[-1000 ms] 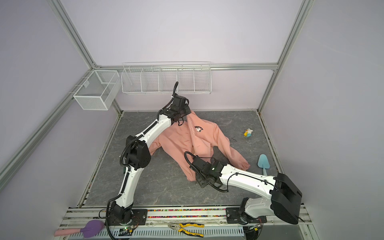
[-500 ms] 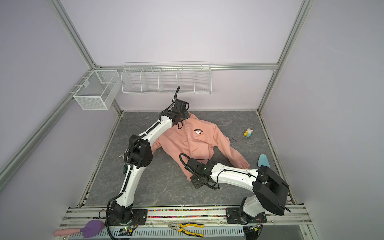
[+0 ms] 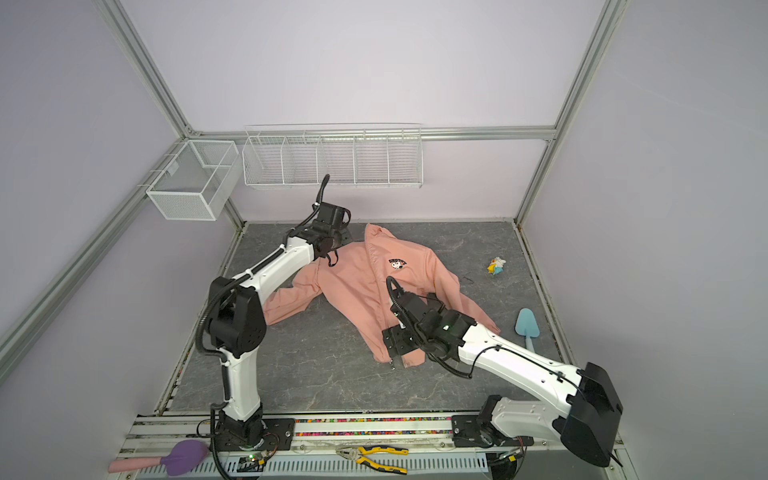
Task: Zip up the jacket
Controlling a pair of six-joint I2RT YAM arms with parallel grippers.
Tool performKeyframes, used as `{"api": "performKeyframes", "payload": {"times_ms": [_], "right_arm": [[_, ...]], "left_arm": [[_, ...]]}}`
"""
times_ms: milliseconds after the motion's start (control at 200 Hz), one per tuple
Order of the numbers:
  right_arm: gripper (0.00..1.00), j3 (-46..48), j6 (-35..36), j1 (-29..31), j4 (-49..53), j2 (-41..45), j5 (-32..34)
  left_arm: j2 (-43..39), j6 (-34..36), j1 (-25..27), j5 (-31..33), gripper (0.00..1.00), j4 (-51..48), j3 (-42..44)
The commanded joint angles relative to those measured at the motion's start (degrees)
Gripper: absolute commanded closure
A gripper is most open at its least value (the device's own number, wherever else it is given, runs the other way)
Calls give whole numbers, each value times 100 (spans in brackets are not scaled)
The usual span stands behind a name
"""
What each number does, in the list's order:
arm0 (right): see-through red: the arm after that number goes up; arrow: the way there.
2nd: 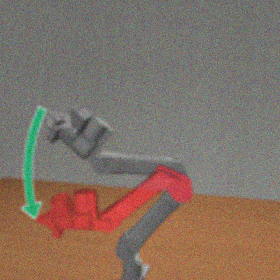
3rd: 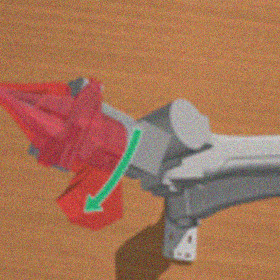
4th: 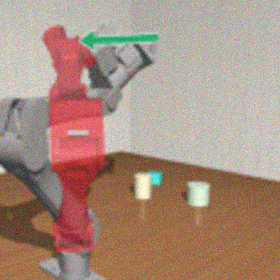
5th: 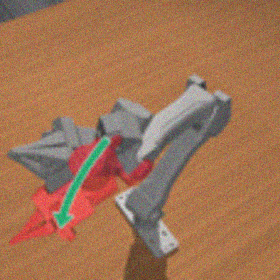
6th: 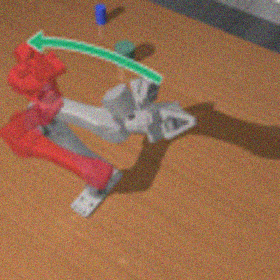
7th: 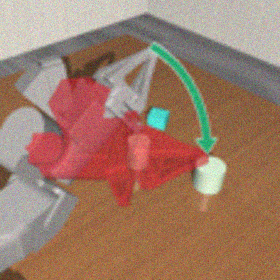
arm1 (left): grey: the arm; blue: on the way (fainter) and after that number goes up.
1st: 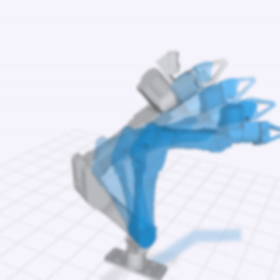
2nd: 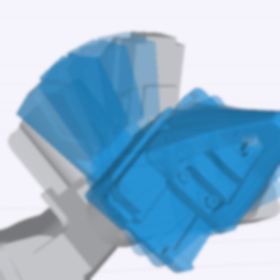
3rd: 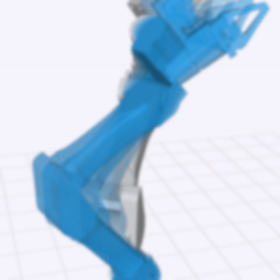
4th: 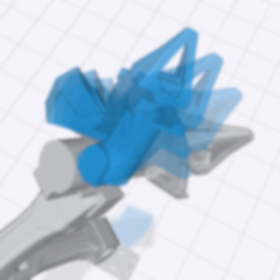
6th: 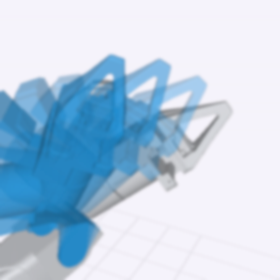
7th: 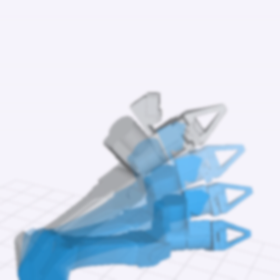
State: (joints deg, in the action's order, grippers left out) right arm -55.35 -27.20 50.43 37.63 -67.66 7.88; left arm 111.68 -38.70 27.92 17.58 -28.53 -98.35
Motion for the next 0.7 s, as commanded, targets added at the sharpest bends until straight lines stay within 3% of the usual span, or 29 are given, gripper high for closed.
{"api": "performKeyframes", "payload": {"times_ms": [0,170,335,360,385,525,695], "right_arm": [[9,-284,29,-377,421,11,302],[6,-795,90,-1136,425,-549,105],[8,-1272,114,-1618,179,-1428,-443],[8,-1356,102,-1686,157,-1592,-514],[9,-1435,86,-1740,128,-1753,-576],[12,-1766,-129,-2014,-96,-2510,-1014],[12,-2025,-289,-2070,-290,-3033,-1139]], "left_arm": [[-773,-138,-75,49,41,225,617],[-1924,-353,-94,-696,40,288,1976],[-2732,-826,-75,-2031,40,616,3536],[-2815,-929,-70,-2229,23,766,3771],[-2874,-1050,-58,-2363,20,866,3988],[-3211,-1765,42,-2786,19,1916,5281],[-3233,-1845,59,-2827,18,2331,5651]]}}
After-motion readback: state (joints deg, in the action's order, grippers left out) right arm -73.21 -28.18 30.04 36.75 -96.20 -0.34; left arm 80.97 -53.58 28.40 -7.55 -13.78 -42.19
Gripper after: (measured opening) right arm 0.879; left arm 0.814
